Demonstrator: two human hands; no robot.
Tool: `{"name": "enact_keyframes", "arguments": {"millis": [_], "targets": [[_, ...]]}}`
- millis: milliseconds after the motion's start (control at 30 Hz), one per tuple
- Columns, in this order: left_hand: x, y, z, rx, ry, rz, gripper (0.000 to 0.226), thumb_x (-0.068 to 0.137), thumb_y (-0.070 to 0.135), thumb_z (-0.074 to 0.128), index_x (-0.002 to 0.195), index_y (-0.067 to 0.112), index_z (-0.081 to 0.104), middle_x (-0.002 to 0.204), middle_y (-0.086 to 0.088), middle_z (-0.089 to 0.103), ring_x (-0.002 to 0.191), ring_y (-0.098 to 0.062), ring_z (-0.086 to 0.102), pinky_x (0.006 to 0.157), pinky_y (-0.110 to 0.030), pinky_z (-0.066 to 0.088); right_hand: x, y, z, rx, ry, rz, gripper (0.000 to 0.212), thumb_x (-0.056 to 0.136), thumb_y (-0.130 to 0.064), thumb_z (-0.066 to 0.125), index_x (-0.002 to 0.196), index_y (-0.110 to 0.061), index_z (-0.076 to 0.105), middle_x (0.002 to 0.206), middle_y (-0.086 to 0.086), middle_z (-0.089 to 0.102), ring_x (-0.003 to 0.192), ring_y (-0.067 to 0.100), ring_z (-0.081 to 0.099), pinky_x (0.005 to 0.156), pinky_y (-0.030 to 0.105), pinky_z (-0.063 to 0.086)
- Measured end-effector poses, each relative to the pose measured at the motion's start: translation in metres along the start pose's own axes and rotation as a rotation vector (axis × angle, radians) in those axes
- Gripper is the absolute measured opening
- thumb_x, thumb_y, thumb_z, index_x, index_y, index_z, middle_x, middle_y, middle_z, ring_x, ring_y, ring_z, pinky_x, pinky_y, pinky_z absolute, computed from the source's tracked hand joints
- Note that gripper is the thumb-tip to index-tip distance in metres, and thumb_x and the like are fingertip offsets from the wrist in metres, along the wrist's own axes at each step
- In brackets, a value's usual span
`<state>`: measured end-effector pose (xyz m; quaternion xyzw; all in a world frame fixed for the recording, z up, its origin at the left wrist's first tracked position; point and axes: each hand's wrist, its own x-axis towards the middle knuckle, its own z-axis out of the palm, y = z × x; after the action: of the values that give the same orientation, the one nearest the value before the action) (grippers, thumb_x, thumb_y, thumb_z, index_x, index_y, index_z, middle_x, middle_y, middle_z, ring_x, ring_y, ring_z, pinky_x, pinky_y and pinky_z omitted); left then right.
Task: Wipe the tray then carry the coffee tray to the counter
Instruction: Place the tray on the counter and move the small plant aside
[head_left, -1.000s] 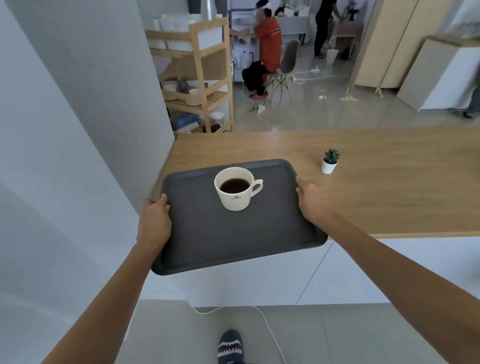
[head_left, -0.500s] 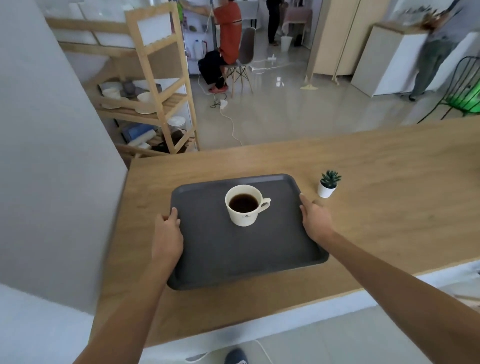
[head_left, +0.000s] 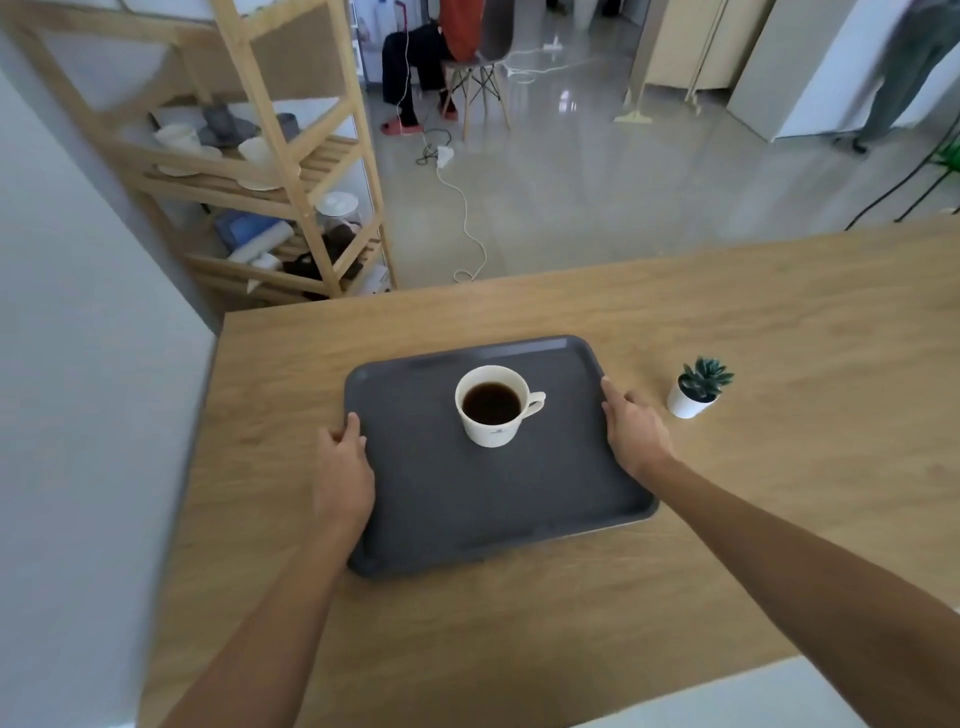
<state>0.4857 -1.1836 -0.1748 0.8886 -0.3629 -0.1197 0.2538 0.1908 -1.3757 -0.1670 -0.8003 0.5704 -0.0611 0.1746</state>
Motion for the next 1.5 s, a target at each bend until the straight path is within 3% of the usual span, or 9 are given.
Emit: {"name": "enact_keyframes", "arguments": {"millis": [267, 500, 633, 800, 933, 1033, 1200, 1300, 1500], "targets": [[0.003, 0.003, 0.011, -0.012, -0.006, -0.021, 0.045, 0.102, 0.022, 0.033, 0.145, 0.01, 0.039, 0.119, -0.015, 0.042, 0.097, -0.033, 0.055, 0.093, -0.049, 0.047, 0.007, 0.011, 0.002, -0.129, 0.027, -0.042, 0.043, 0.101, -0.028, 0.033, 0.144, -0.021, 0.032, 0.118, 0.018, 0.054, 0.088, 0.042, 0.062, 0.063, 0.039, 0.041], [0.002, 0.004, 0.011, 0.033, 0.007, 0.012, 0.046, 0.102, 0.021, 0.034, 0.147, 0.011, 0.037, 0.126, -0.019, 0.043, 0.106, -0.036, 0.054, 0.095, -0.047, 0.046, 0.006, 0.014, -0.008, -0.136, -0.026, -0.065, 0.044, 0.101, -0.03, 0.033, 0.144, -0.021, 0.029, 0.122, 0.017, 0.051, 0.097, 0.041, 0.06, 0.067, 0.041, 0.044], [-0.017, 0.031, 0.008, 0.085, 0.189, -0.035, 0.052, 0.097, 0.02, 0.044, 0.147, 0.01, 0.03, 0.139, -0.03, 0.034, 0.117, -0.043, 0.044, 0.096, -0.054, 0.041, -0.005, 0.017, -0.028, -0.104, -0.004, -0.079, 0.042, 0.1, -0.033, 0.035, 0.14, -0.02, 0.035, 0.123, 0.016, 0.045, 0.102, 0.04, 0.057, 0.072, 0.044, 0.049], [-0.067, 0.114, 0.007, -0.222, 0.409, 0.539, 0.033, 0.091, 0.004, 0.051, 0.124, 0.006, 0.053, 0.13, -0.015, 0.046, 0.121, -0.028, 0.045, 0.103, -0.04, 0.039, -0.033, 0.036, -0.056, 0.126, 0.407, -0.262, 0.029, 0.096, -0.02, 0.047, 0.12, -0.012, 0.06, 0.105, 0.015, 0.057, 0.091, 0.033, 0.058, 0.064, 0.042, 0.056], [-0.08, 0.201, 0.031, -0.5, 0.067, 0.79, 0.022, 0.094, 0.003, 0.048, 0.109, 0.011, 0.061, 0.108, 0.0, 0.06, 0.096, -0.01, 0.057, 0.085, -0.024, 0.047, -0.046, 0.069, -0.077, 0.408, 0.624, -0.106, 0.024, 0.094, -0.007, 0.044, 0.112, -0.005, 0.061, 0.102, 0.014, 0.057, 0.092, 0.031, 0.058, 0.081, 0.034, 0.047], [-0.076, 0.252, 0.075, -0.633, -0.223, 0.578, 0.023, 0.096, 0.008, 0.046, 0.11, 0.012, 0.063, 0.109, -0.002, 0.063, 0.094, -0.013, 0.061, 0.083, -0.025, 0.049, -0.034, 0.099, -0.078, 0.568, 0.501, 0.221, 0.026, 0.094, -0.008, 0.041, 0.11, -0.008, 0.062, 0.109, 0.015, 0.064, 0.101, 0.033, 0.059, 0.087, 0.032, 0.044], [-0.061, 0.308, 0.128, -0.973, -0.745, -0.311, 0.041, 0.101, 0.023, 0.039, 0.141, 0.017, 0.044, 0.148, -0.002, 0.041, 0.128, -0.019, 0.046, 0.104, -0.035, 0.041, -0.011, 0.122, -0.069, 1.113, 0.06, 0.511, 0.037, 0.096, -0.021, 0.041, 0.129, -0.017, 0.056, 0.135, 0.011, 0.055, 0.118, 0.025, 0.053, 0.102, 0.042, 0.045], [-0.058, 0.314, 0.14, -1.036, -0.809, -0.423, 0.046, 0.101, 0.026, 0.038, 0.145, 0.013, 0.039, 0.153, -0.004, 0.037, 0.137, -0.02, 0.04, 0.106, -0.037, 0.037, -0.006, 0.119, -0.066, 1.314, -0.044, 0.5, 0.041, 0.1, -0.024, 0.036, 0.138, -0.011, 0.046, 0.144, 0.01, 0.046, 0.135, 0.027, 0.041, 0.103, 0.04, 0.037], [-0.052, 0.323, 0.133, -1.09, -0.811, -0.342, 0.032, 0.097, 0.024, 0.035, 0.12, 0.014, 0.056, 0.135, -0.004, 0.055, 0.114, -0.016, 0.053, 0.101, -0.037, 0.036, -0.001, 0.105, -0.088, 1.36, -0.081, 0.408, 0.031, 0.1, -0.015, 0.033, 0.121, -0.011, 0.054, 0.122, 0.008, 0.057, 0.117, 0.024, 0.053, 0.1, 0.035, 0.04]]}}
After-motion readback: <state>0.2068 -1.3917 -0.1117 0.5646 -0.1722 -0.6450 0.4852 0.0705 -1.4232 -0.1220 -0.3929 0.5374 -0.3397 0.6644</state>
